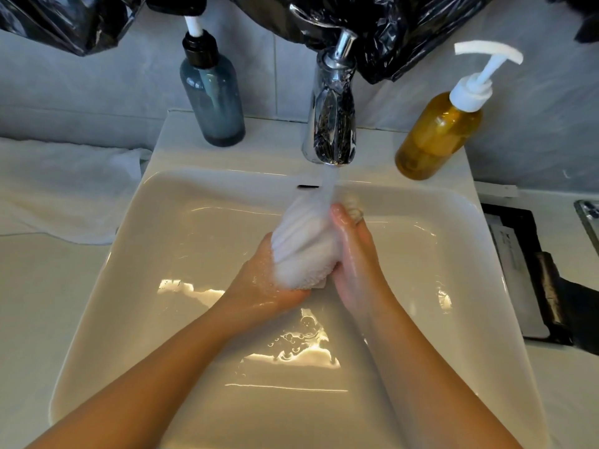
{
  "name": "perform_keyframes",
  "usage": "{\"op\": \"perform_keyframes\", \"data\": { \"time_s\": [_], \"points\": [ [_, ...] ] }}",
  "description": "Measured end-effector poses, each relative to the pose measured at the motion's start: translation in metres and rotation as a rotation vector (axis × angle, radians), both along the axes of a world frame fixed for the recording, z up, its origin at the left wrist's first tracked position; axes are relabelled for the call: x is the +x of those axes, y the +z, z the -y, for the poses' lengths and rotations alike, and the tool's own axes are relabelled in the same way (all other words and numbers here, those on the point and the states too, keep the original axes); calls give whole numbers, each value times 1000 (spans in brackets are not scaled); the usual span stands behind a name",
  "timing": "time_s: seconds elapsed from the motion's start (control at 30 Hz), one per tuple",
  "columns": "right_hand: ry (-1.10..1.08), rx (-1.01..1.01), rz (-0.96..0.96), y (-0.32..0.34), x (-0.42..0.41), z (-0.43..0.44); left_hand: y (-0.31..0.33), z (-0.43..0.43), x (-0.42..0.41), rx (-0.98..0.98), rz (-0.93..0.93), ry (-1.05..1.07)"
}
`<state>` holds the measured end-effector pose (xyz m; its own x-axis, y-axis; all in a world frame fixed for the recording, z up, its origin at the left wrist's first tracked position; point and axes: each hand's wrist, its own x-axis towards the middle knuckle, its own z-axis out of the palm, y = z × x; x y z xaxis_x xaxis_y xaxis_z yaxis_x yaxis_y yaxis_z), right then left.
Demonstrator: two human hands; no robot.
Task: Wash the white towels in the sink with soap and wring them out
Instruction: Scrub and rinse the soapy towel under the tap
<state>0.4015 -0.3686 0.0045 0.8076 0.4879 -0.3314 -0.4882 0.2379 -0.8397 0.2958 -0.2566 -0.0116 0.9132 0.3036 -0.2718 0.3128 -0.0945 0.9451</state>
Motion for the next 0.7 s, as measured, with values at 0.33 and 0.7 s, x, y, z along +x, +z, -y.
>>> {"op": "perform_keyframes", "data": {
  "time_s": [0.33, 0.7],
  "points": [
    [72, 71, 69, 9, 1, 7, 6, 0, 10, -165, 41, -39],
    [143, 114, 102, 14, 1, 10, 13, 5, 16, 182, -4, 25]
  ]
}}
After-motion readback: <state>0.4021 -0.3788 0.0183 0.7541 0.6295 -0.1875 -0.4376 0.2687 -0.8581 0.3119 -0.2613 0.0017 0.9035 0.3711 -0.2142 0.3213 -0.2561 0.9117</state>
